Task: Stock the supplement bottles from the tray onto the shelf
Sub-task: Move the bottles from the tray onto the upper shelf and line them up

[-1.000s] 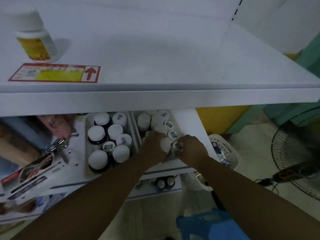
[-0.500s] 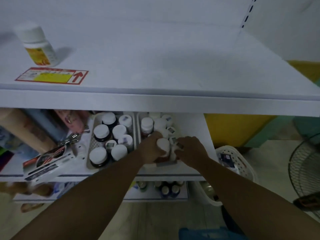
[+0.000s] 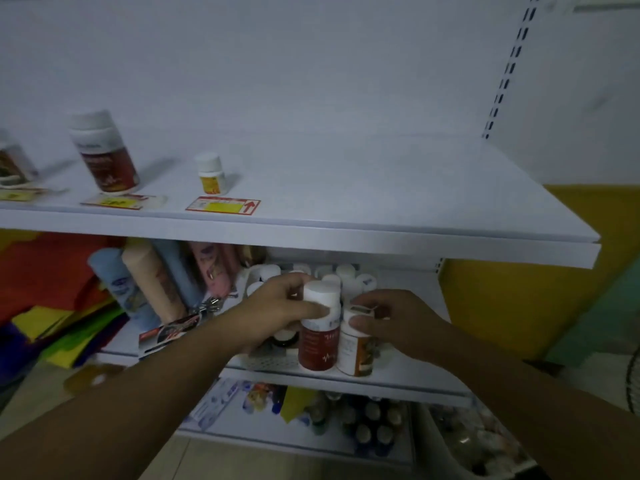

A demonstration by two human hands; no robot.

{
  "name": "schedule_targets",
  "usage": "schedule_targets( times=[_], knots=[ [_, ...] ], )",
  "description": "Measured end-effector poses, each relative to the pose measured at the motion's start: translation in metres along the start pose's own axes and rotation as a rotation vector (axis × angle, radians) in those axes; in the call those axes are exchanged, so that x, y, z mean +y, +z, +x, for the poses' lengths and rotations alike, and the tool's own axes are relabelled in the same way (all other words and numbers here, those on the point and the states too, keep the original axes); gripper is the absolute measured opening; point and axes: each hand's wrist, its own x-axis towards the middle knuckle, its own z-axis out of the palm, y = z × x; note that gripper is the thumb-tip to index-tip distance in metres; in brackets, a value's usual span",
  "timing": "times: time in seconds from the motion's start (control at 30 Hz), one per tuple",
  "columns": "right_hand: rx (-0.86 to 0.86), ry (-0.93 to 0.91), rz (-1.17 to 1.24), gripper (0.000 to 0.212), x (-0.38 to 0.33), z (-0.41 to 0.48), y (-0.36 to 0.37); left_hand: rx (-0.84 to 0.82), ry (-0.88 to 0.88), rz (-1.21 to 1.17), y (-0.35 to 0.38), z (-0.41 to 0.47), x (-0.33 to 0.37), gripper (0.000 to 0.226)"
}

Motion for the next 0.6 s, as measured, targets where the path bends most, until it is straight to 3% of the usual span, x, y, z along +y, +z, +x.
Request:
schedule_targets(
  times=[0.07,0.2,0.43,0.6],
  knots=[
    [-0.022,-0.072,-0.049,0.011,-0.025,-0.005,0.001,0.006,0.02,-0.045,-0.014,-0.023,0.007,0.025],
    [-0.006,-0.138,-0.05,0.022,-0.079,-0.008,0.0,0.027,0.1,-0.107,-0.037,-0.055,0.032,0.029],
    [0.029,-0.135,0.001,0.032,-0.158,0.013,0.027,0.008,0.157,-0.303,-0.09,-0.09,0.061,0.034],
    [0.09,-0.121,0.012,0.033,-0.208,0.031,0.06,0.062,0.181,-0.317,-0.131,-0.108,0.067,0.042]
  ],
)
